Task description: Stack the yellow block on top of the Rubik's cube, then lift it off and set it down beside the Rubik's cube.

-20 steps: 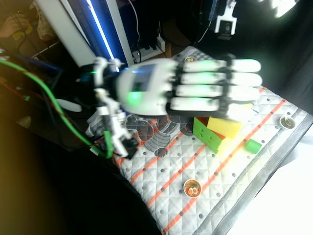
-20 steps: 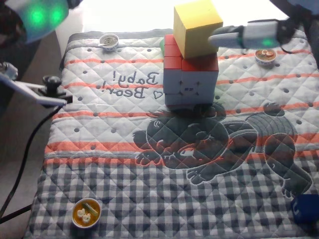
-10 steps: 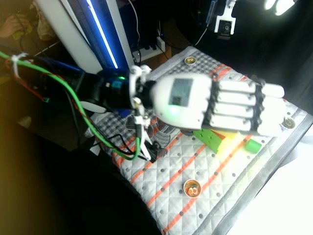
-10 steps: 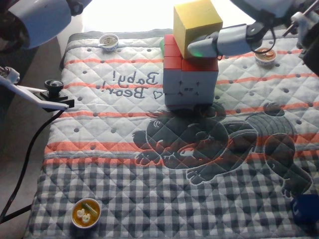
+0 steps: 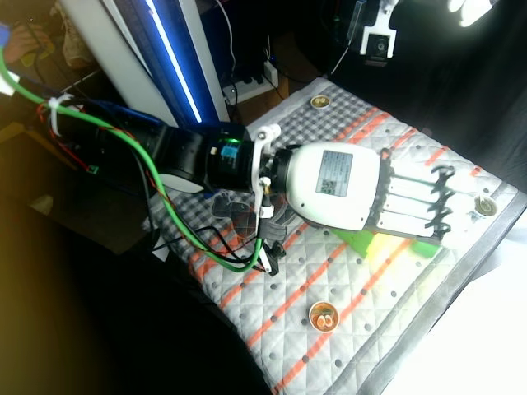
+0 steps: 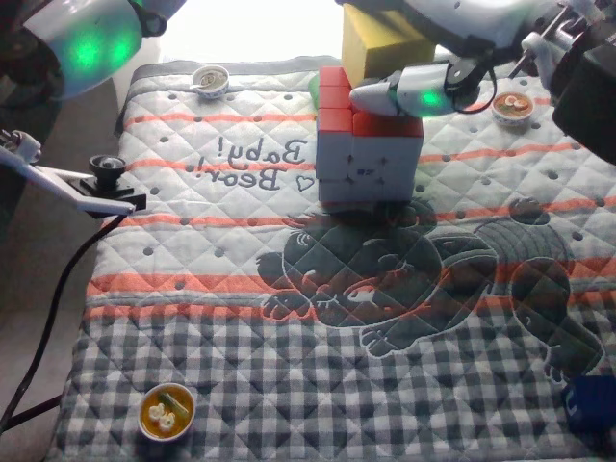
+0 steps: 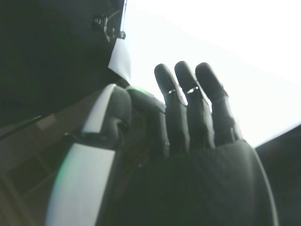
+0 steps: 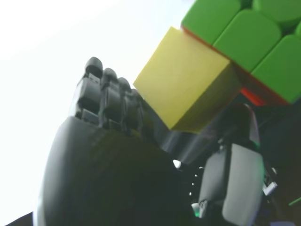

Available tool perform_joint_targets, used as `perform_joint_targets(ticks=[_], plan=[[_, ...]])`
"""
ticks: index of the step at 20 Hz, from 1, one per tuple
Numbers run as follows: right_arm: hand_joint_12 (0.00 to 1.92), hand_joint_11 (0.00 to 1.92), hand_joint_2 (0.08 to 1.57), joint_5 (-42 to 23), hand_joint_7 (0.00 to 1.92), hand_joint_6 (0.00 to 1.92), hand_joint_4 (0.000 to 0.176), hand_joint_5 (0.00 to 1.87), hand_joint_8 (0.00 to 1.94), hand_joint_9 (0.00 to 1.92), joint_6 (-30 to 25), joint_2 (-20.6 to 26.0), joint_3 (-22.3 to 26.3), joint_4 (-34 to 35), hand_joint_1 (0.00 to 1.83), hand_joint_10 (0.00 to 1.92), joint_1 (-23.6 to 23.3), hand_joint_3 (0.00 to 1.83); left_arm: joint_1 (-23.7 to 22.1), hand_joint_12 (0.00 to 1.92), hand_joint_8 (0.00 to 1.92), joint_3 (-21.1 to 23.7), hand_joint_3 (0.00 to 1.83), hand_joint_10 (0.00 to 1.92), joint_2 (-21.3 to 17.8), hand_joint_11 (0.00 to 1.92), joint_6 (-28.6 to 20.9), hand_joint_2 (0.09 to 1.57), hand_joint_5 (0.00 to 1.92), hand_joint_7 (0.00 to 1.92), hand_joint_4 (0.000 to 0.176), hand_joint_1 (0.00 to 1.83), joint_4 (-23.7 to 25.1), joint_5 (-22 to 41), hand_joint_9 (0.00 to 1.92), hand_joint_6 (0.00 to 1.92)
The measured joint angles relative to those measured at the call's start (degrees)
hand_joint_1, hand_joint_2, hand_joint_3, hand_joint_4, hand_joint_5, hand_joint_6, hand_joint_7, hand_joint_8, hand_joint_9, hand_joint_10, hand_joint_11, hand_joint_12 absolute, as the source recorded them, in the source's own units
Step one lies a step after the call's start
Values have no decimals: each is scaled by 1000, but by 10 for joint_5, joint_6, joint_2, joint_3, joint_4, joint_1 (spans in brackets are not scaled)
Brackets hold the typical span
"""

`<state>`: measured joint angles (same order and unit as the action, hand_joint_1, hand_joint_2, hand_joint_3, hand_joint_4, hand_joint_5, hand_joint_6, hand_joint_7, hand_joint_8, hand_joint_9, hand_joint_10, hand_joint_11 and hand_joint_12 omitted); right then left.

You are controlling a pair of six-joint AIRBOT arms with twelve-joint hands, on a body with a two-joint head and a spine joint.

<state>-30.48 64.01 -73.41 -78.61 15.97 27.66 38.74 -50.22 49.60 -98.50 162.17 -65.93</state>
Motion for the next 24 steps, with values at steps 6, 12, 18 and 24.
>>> perform_joint_targets(ticks=[6,12,18,24], plan=[[1899,653,1276,3,754,1459,0,609,1462,702,-1,0,-2,3,1181,1669,-3,5,0,1633,706,0,0,921,0,0,0,1337,595,456,0,937,2,-7,247,1555],[1921,559,1308,-18,693,1473,0,606,1595,616,1,9,39,-19,1133,1725,-19,0,5,1635,752,0,0,927,0,0,0,1332,604,474,0,938,-5,-7,269,1544],[1921,626,1357,-130,600,1561,0,541,1733,526,0,99,132,-64,1090,1834,3,5,19,1674,700,6,1,878,-6,0,0,1323,618,543,0,935,-15,-11,330,1528],[1921,844,1273,-220,823,1382,0,618,1503,858,-35,167,205,-118,1198,1733,80,0,32,1670,814,15,0,1019,-18,31,-1,1334,599,513,0,995,-24,-19,312,1549]])
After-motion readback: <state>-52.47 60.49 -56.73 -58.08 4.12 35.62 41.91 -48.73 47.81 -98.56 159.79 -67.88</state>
